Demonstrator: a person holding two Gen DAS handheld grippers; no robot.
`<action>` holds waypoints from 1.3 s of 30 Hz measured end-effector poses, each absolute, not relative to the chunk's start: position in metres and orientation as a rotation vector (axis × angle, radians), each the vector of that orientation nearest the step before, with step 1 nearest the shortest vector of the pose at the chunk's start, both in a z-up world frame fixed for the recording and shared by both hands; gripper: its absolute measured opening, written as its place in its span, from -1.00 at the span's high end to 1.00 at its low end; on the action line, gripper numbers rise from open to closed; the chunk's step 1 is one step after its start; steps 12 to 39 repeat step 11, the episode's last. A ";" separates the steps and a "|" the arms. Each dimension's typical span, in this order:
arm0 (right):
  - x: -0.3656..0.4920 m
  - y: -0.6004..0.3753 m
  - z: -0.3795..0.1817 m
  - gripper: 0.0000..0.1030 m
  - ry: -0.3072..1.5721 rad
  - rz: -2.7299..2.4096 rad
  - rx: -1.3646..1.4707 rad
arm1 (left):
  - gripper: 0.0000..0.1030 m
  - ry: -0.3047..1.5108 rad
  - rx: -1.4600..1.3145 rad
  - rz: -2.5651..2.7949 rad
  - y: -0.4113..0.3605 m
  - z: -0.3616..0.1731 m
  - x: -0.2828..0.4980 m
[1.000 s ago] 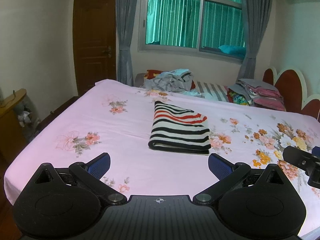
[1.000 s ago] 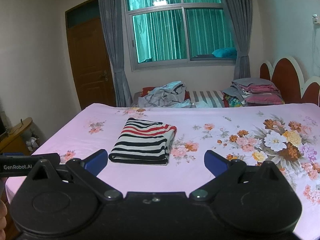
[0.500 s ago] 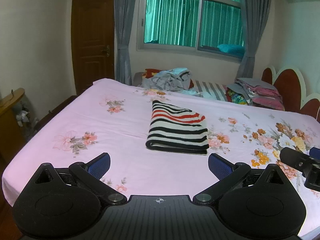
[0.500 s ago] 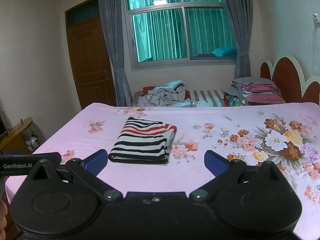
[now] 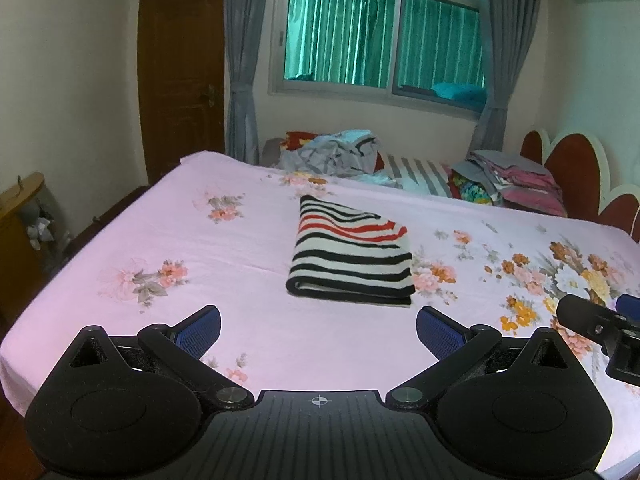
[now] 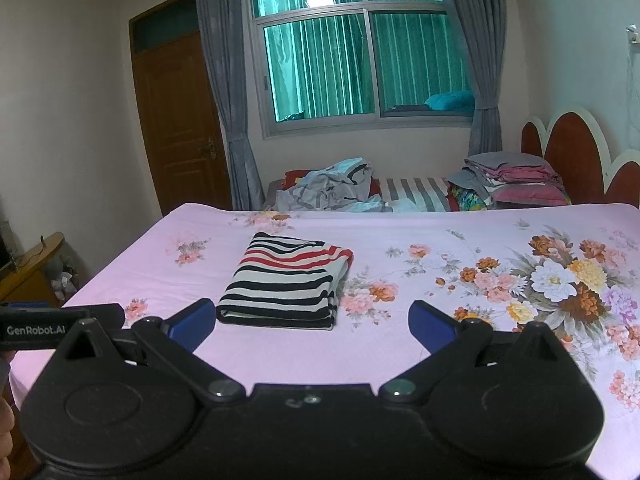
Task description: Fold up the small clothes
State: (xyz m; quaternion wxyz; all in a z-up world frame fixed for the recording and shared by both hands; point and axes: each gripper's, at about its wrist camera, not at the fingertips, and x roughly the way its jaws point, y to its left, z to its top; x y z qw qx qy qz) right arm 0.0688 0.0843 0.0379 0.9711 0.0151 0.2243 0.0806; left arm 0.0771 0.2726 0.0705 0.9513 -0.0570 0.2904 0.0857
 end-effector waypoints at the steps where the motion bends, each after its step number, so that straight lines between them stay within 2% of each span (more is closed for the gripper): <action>1: 0.070 0.084 0.037 -0.99 0.457 0.161 0.032 | -0.99 0.596 -0.119 0.172 0.273 0.069 0.080; 11: 0.093 0.078 0.024 -0.99 0.491 0.126 0.048 | -0.99 0.601 -0.126 0.143 0.276 0.056 0.117; 39: 0.093 0.078 0.024 -0.99 0.491 0.126 0.048 | -0.99 0.601 -0.126 0.143 0.276 0.056 0.117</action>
